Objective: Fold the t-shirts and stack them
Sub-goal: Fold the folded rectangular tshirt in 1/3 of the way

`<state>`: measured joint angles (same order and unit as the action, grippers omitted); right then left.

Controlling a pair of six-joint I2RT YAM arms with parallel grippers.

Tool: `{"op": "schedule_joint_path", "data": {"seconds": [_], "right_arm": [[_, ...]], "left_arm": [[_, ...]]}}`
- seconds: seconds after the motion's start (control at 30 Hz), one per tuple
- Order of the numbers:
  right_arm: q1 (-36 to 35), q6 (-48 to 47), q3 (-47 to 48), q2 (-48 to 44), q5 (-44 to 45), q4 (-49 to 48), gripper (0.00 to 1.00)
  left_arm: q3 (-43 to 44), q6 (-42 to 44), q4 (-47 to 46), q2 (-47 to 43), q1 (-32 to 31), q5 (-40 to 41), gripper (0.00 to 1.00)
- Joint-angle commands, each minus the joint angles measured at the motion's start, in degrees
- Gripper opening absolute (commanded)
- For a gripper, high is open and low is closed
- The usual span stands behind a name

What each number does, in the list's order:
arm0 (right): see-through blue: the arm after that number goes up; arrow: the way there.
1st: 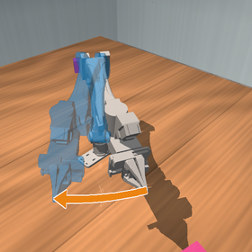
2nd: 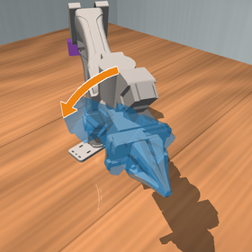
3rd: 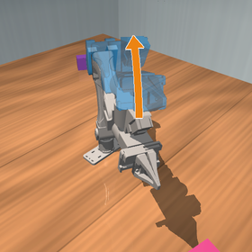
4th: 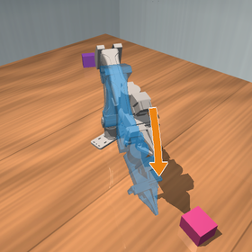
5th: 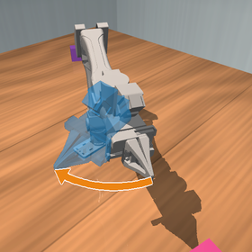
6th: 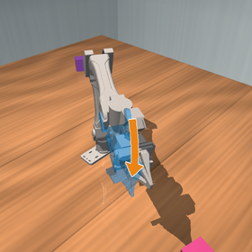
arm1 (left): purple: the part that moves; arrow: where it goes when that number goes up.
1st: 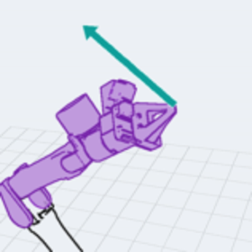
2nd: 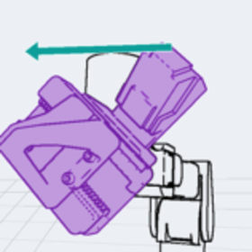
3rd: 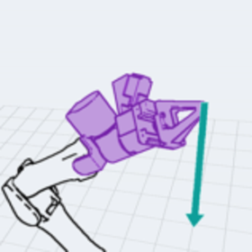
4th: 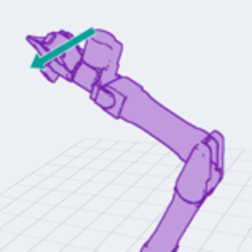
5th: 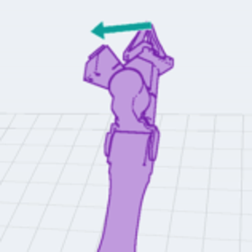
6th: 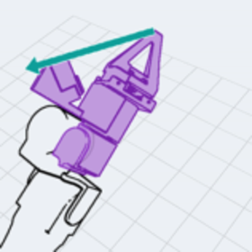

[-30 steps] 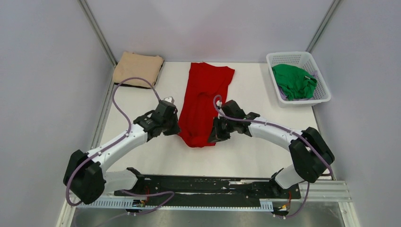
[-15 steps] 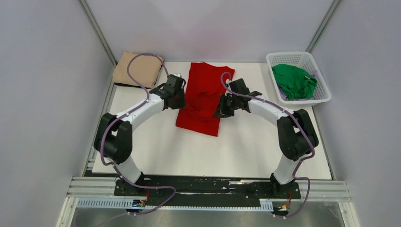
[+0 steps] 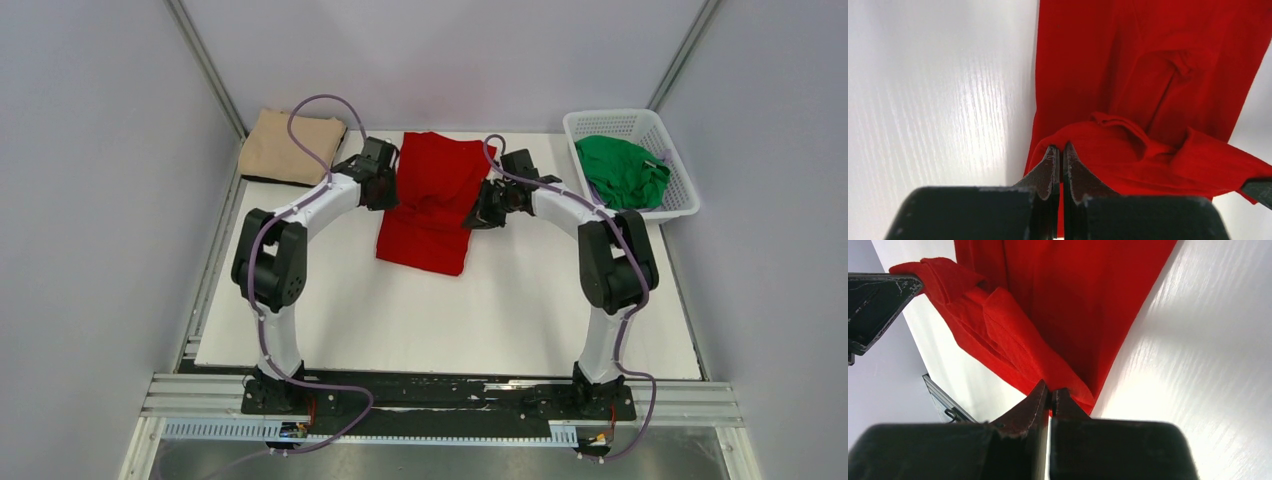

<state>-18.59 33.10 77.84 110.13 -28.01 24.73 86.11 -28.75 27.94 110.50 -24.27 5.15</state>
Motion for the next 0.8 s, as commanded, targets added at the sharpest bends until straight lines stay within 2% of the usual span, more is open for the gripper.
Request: {"op": "schedule_joint_path", "data": {"seconds": [0.0,0.17,0.3,0.37,0.4,0.43,0.47,0.5,0.53,0.67,0.7,0.73,0.77], "right_arm": [[0.8,0.1,3.7,2.4,-1.4,-0.2,0.03],[1.9,0.2,6.7,5.3,-1.0,-0.1,0.05],[2.5,0.4,8.9,5.9,1.0,-0.1,0.08],[3.1,0.7,9.8,5.7,1.1,0.1,0.23],[3.2,0.7,10.1,5.5,0.9,0.3,0.31],[3.2,0.2,10.4,5.0,0.3,0.5,0.38],[3.1,-0.4,10.5,4.5,-0.2,0.7,0.47],[2.8,-1.0,10.2,3.8,-0.4,0.7,0.55],[2.4,-1.8,9.7,2.9,0.0,0.7,0.63],[0.2,-4.7,6.9,-0.8,1.9,0.8,0.85],[-0.7,-5.4,6.0,-1.7,2.5,0.8,0.95],[-1.7,-6.4,5.4,-2.5,3.3,0.8,0.99],[-3.5,-7.3,5.0,-3.2,4.4,0.8,1.00]], "left_arm": [[3.9,2.5,-0.2,2.4,0.6,-1.5,0.00],[8.4,2.6,0.1,6.3,1.8,-3.7,0.00],[13.1,2.8,0.9,9.3,2.6,-4.8,0.09],[14.8,3.1,1.5,10.1,2.8,-5.5,0.25],[15.3,3.5,1.8,10.2,2.9,-6.6,0.44],[16.3,3.7,2.4,10.3,2.9,-6.8,0.54],[17.3,3.9,3.4,10.2,3.0,-6.8,0.73],[17.6,4.0,3.9,9.8,3.0,-6.6,0.81],[17.5,4.0,4.3,8.7,3.0,-5.9,0.95],[13.6,3.1,3.9,2.8,3.0,-3.6,1.00],[12.6,2.6,3.8,1.6,3.1,-2.8,1.00],[10.2,2.4,3.6,-0.9,3.1,-1.5,1.00],[8.9,1.8,3.6,-2.2,3.1,-0.9,1.00]]}}
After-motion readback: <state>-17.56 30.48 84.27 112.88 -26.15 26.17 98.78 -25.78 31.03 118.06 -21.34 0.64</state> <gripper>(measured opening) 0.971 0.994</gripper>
